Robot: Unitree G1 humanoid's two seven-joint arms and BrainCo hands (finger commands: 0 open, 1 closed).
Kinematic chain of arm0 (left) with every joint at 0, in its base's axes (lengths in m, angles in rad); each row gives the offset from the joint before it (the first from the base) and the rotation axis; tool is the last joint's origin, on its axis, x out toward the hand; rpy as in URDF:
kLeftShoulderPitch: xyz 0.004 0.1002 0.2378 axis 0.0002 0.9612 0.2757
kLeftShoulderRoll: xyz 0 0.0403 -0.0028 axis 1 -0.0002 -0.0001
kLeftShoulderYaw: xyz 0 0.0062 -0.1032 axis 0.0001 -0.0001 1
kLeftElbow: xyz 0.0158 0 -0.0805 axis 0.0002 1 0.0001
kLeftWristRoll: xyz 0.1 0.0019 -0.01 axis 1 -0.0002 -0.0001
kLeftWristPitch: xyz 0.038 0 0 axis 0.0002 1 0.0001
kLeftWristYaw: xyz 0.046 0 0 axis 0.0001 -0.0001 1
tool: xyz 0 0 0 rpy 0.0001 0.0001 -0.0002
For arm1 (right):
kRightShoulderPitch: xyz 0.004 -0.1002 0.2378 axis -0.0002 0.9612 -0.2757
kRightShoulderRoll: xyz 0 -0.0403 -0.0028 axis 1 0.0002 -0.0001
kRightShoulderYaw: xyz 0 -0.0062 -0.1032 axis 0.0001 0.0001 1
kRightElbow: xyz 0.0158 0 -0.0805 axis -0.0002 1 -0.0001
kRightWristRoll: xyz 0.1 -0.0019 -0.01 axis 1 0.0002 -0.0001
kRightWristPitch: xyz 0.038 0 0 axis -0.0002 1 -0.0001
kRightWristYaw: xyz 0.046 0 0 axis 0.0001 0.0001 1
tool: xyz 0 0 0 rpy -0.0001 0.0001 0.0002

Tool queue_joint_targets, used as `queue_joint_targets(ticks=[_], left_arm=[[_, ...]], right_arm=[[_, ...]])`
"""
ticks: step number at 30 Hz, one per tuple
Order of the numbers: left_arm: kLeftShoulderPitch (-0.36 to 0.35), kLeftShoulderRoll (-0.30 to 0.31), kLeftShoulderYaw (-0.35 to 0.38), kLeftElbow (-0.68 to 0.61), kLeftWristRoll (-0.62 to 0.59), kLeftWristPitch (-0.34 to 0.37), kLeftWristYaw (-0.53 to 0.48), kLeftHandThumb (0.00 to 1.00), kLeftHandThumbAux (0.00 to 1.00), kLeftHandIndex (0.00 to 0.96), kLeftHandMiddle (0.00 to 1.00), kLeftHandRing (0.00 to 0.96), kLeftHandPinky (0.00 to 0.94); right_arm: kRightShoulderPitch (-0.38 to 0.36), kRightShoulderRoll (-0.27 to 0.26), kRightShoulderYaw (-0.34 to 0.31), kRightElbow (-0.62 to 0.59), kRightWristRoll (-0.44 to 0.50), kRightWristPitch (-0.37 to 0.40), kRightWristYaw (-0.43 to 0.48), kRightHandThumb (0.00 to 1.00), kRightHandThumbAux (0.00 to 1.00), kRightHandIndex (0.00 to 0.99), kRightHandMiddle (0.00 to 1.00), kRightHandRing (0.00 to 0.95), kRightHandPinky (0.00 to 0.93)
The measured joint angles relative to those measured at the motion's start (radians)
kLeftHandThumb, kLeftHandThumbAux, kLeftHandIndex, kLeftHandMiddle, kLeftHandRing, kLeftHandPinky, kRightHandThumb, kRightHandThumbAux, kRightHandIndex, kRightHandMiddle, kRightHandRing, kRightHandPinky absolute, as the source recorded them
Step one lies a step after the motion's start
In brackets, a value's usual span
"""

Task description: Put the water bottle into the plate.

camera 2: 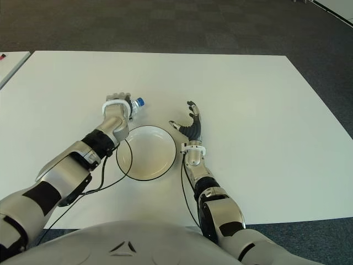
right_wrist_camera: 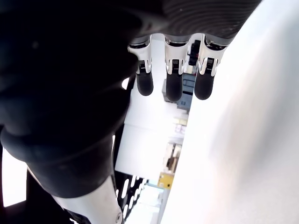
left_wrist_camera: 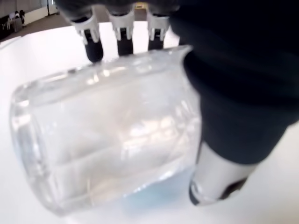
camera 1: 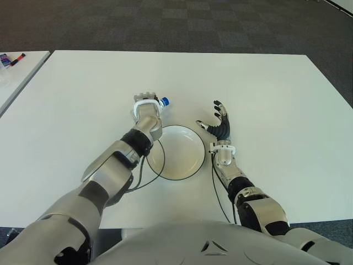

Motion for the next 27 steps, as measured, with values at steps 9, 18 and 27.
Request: queue_joint_targets(ticks=[9,18,27], left_arm=[[0.049,0.0,0.041,-0.047,-0.024,-0.026,0.157,0.438,0.736,0.244,0.124,0.103,0.178],[0.082,0.0,0.078,-0.056,-0.046,-0.093,0.296,0.707,0.704,0.421,0.217,0.176,0.219],[0.099,-0.001,0.088,-0.051,-0.056,-0.129,0.386,0.72,0.7,0.431,0.258,0.226,0.254]], right_arm=[[-0.001,0.001,-0.004,0.001,0.001,0.0,0.006,0.0,0.946,0.152,0.118,0.122,0.174],[-0.001,0.002,-0.008,0.004,0.001,-0.005,0.006,0.0,0.947,0.154,0.123,0.128,0.178],[-0.002,0.004,-0.012,0.008,0.004,-0.014,0.007,0.0,0.941,0.151,0.123,0.127,0.175]])
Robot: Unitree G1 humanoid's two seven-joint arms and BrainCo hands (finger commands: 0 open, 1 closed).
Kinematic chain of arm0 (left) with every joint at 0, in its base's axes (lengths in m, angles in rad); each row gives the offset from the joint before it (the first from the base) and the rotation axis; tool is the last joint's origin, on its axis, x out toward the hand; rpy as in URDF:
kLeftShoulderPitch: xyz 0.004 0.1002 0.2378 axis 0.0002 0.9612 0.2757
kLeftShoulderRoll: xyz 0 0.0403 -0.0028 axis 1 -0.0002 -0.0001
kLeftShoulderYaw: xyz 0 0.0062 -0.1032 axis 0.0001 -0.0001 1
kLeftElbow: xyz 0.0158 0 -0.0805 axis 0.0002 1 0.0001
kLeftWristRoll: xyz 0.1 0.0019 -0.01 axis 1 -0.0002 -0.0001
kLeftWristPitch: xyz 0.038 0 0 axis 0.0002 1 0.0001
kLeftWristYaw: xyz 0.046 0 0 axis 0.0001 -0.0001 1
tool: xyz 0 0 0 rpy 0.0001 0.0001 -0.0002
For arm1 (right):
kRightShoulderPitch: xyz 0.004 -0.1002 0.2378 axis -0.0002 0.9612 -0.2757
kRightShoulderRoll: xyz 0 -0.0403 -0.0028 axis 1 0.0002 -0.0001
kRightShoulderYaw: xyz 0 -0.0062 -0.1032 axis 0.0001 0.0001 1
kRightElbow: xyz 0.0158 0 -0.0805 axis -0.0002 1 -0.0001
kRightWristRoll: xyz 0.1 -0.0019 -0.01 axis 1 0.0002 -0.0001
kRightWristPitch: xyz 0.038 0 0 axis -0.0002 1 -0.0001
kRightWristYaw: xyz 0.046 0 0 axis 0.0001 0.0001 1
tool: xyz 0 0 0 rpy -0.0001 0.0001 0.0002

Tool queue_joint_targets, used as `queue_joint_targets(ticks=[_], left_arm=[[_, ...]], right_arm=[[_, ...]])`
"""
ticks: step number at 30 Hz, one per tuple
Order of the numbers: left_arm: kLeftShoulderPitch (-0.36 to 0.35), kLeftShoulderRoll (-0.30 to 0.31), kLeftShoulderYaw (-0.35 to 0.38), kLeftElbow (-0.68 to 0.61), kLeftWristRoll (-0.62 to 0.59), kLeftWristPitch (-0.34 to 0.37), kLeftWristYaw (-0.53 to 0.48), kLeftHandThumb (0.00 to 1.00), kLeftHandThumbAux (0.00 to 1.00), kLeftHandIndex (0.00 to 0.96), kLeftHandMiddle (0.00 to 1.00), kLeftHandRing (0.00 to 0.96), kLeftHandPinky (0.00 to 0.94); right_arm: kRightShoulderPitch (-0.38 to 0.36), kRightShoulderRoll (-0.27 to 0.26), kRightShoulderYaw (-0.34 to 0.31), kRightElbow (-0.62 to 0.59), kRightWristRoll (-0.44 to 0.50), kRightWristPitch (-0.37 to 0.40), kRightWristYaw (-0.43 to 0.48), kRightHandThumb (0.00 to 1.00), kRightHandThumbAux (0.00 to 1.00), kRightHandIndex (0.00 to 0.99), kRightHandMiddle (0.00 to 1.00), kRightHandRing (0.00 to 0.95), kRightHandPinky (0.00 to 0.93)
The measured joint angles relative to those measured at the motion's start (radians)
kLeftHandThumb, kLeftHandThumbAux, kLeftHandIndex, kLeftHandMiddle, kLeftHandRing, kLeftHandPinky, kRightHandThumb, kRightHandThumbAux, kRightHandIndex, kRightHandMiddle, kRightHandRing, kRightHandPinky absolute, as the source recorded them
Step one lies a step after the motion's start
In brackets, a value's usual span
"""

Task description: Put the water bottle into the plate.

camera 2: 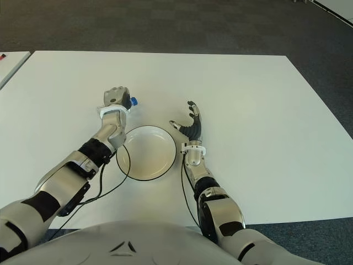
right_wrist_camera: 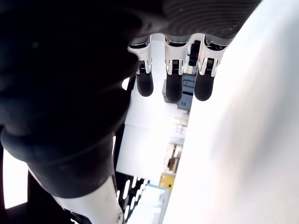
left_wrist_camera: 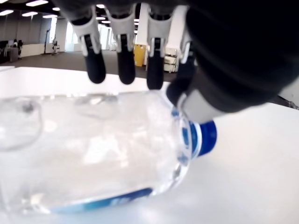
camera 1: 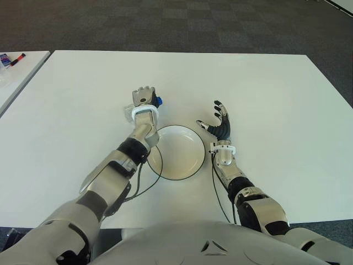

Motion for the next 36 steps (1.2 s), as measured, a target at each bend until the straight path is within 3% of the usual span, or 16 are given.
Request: queue_joint_targets(ticks=[20,36], left_arm=[[0.002,-0.003,0.02,0.036,-0.009,-0.028,0.067,0.722,0.699,0.431,0.324,0.308,0.315],[0.005,-0.003,0.022,0.042,-0.009,-0.054,0.092,0.721,0.701,0.429,0.308,0.281,0.282]], right_arm=[[-0.001,0.014,-0.04,0.003,0.049,-0.007,0.04,0.0,0.941,0.143,0.122,0.123,0.167],[-0.001,0.014,-0.041,0.003,0.063,-0.006,0.049,0.0,0.939,0.145,0.127,0.127,0.168]])
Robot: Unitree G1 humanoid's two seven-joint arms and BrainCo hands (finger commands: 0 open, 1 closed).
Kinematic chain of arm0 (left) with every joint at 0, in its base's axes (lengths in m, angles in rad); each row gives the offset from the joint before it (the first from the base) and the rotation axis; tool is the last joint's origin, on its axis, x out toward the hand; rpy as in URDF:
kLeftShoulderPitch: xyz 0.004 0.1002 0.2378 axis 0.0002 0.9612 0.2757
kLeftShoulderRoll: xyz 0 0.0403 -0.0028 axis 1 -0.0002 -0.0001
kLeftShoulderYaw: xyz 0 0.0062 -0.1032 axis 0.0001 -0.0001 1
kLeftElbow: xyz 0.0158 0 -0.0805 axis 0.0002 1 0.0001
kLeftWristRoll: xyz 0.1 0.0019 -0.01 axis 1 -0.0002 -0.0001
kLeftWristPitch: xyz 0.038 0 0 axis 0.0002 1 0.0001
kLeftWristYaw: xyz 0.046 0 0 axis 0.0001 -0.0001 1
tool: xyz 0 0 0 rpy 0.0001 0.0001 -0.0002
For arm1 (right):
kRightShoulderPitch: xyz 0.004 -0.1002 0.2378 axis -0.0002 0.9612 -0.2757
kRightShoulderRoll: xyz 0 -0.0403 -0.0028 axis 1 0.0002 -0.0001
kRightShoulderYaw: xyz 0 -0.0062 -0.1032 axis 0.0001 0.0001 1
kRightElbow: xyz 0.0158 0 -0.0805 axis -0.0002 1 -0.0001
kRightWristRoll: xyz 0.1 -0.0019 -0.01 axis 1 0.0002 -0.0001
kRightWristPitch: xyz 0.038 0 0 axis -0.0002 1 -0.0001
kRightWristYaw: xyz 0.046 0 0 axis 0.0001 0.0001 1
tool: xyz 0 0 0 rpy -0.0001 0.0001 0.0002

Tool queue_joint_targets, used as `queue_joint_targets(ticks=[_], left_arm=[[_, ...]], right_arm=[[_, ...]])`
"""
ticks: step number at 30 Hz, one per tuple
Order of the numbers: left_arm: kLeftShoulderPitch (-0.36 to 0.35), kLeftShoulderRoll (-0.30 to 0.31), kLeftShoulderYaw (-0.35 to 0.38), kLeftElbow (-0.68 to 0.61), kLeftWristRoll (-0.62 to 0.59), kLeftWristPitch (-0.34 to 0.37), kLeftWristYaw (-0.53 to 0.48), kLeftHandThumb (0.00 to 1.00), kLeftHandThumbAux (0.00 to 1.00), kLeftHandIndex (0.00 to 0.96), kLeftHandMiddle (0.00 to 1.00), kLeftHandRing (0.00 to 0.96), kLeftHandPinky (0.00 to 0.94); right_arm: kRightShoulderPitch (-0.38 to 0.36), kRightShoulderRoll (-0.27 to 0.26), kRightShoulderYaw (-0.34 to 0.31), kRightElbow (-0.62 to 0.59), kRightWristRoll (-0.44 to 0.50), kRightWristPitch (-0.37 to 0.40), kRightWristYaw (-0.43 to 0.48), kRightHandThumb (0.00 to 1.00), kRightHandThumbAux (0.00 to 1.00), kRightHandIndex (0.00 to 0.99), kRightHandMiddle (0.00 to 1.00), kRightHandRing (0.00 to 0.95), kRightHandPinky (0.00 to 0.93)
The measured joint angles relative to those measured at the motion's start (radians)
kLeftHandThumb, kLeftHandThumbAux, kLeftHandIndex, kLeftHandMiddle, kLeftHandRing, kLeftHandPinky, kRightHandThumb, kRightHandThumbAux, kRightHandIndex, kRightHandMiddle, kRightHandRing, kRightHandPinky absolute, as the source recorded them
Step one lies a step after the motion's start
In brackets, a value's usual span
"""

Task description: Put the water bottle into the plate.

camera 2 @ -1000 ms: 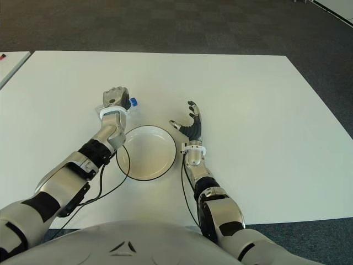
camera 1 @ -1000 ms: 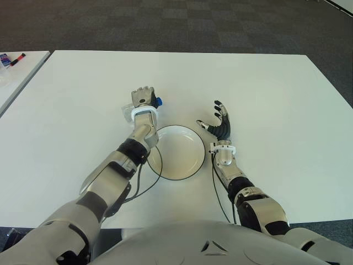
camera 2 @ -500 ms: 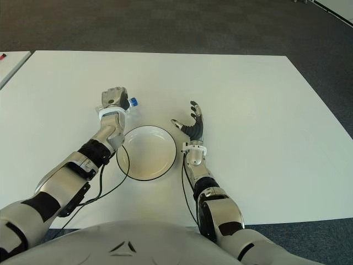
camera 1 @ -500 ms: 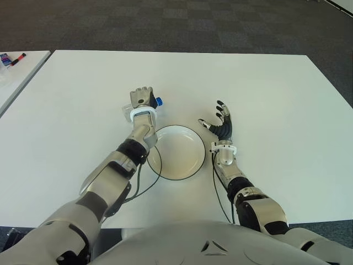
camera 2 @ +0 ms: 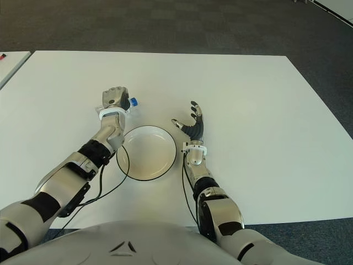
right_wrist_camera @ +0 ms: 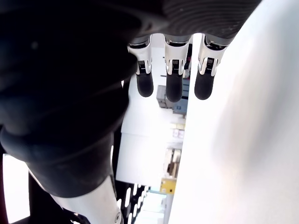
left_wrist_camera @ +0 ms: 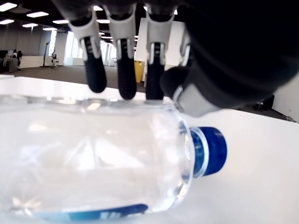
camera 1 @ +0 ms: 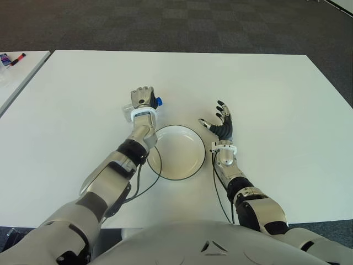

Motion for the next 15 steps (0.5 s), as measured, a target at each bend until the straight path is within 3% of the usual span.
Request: queue_joint_targets(ticks=[15], left_arm=[[0.006,0.003,0.006,0.012,-0.002,-0.023,0.025,0.715,0.704,0.419,0.259,0.23,0.237]], right_arm=[[-0.001,0.002,-0.004,0.0,0.01,0.004,0.006,0.0,0.939,0.152,0.132,0.13,0.17]])
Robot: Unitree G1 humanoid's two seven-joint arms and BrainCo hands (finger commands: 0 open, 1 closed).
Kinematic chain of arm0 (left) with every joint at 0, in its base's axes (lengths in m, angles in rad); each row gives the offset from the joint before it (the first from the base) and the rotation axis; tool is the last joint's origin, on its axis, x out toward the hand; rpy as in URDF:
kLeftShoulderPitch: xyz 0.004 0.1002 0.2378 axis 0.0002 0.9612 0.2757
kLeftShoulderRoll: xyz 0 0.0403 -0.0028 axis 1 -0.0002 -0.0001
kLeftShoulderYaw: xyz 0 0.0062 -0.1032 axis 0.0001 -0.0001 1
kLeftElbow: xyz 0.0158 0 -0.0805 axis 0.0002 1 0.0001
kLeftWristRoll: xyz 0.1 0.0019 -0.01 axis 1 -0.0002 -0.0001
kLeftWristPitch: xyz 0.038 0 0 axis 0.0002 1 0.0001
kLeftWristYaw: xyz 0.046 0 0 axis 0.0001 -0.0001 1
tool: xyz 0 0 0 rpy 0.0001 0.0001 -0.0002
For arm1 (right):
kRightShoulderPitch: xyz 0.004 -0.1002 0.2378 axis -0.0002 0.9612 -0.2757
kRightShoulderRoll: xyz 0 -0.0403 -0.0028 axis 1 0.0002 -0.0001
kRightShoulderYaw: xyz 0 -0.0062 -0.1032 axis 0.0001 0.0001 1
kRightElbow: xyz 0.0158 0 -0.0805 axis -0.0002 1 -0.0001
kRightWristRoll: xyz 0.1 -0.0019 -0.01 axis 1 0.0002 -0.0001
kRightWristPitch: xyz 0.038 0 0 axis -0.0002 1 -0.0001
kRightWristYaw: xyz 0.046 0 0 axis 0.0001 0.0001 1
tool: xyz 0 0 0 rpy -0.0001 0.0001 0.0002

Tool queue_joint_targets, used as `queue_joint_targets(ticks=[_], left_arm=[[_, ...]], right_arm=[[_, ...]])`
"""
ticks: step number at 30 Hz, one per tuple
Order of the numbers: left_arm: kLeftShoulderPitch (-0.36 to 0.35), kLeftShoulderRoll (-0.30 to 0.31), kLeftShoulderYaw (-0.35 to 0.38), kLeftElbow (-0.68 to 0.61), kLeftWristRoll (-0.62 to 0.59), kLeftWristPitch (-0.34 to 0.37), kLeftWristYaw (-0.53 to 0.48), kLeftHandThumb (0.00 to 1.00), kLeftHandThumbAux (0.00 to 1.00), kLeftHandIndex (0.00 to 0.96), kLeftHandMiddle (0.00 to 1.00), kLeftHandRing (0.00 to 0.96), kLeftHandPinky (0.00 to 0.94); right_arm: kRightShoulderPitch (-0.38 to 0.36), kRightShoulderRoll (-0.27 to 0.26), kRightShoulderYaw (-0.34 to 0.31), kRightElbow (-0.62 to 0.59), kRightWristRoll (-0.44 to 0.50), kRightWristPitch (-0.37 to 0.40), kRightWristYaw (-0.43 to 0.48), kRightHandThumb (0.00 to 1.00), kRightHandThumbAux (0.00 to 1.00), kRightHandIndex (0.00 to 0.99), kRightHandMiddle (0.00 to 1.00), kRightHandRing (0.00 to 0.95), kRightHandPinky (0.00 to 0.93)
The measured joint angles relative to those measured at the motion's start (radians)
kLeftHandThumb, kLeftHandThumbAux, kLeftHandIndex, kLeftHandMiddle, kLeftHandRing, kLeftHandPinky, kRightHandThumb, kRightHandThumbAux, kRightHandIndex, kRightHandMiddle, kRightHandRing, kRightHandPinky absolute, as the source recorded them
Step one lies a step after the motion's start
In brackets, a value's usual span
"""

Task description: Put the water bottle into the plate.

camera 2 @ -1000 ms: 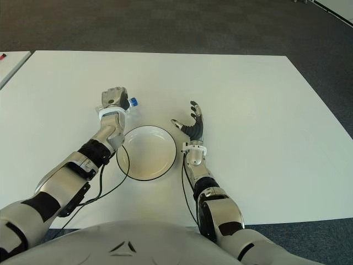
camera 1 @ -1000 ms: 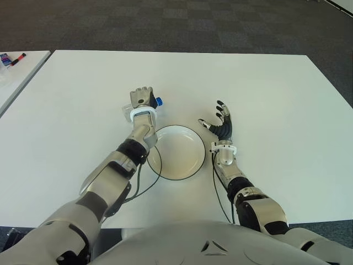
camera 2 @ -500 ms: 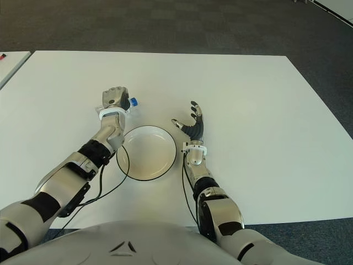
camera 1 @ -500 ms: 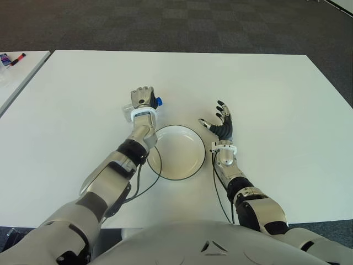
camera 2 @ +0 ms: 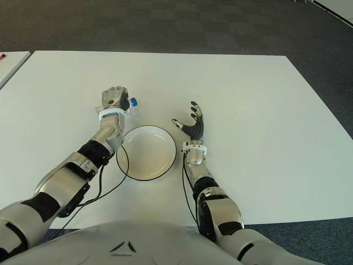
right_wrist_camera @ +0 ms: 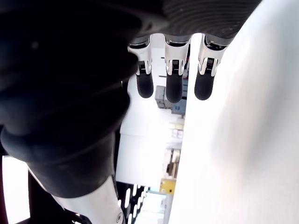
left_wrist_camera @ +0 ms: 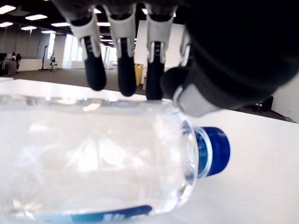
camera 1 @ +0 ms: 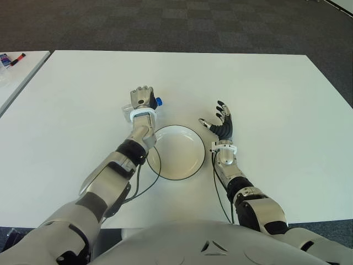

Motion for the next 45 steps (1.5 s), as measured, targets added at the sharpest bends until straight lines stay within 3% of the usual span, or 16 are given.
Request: queue_joint_targets(ticks=[1,5,8,10,11,14,18,24,45], left_arm=[[0.001,0.0,0.001,-0.001,-0.001,-0.002,0.001,0.713,0.706,0.416,0.246,0.218,0.227],[0.009,0.002,0.006,-0.01,-0.01,-0.014,0.001,0.612,0.684,0.162,0.179,0.157,0.181],[0.016,0.006,0.009,-0.024,-0.021,-0.028,0.001,0.517,0.71,0.074,0.127,0.106,0.13],[0.021,0.01,0.012,-0.032,-0.026,-0.041,0.0,0.471,0.728,0.045,0.108,0.088,0.111],[0.025,0.012,0.013,-0.038,-0.029,-0.048,0.0,0.369,0.773,0.028,0.078,0.056,0.081],[0.037,0.023,0.02,-0.059,-0.041,-0.077,-0.011,0.193,0.845,0.009,0.03,0.018,0.036],[0.044,0.034,0.03,-0.074,-0.06,-0.114,-0.03,0.056,0.894,0.001,0.006,0.003,0.009],[0.059,0.047,0.038,-0.11,-0.074,-0.141,-0.037,0.005,0.912,0.0,0.0,0.0,0.004],[0.082,0.056,0.07,-0.192,-0.102,-0.155,-0.059,0.0,0.915,0.0,0.0,0.0,0.007]], right_arm=[[0.0,0.0,0.0,0.0,0.0,0.0,0.0,0.0,0.936,0.152,0.131,0.13,0.17],[0.0,-0.003,0.004,0.0,-0.003,0.0,-0.001,0.0,0.926,0.15,0.128,0.128,0.17],[0.0,-0.003,0.006,0.0,-0.004,0.0,-0.003,0.0,0.923,0.149,0.128,0.128,0.17],[-0.001,-0.003,0.006,0.001,-0.004,0.0,-0.004,0.0,0.922,0.149,0.127,0.128,0.17],[-0.001,-0.003,0.006,0.001,-0.004,0.0,-0.004,0.0,0.921,0.148,0.128,0.128,0.17],[-0.001,-0.003,0.007,0.001,-0.005,0.0,-0.008,0.0,0.921,0.148,0.128,0.128,0.17],[-0.001,-0.004,0.007,0.003,-0.005,0.0,-0.01,0.0,0.922,0.147,0.128,0.128,0.17],[-0.002,-0.005,0.009,0.004,-0.007,0.0,-0.01,0.0,0.923,0.147,0.129,0.13,0.172],[-0.008,-0.004,0.011,0.011,-0.013,0.006,-0.01,0.0,0.921,0.144,0.128,0.13,0.171]])
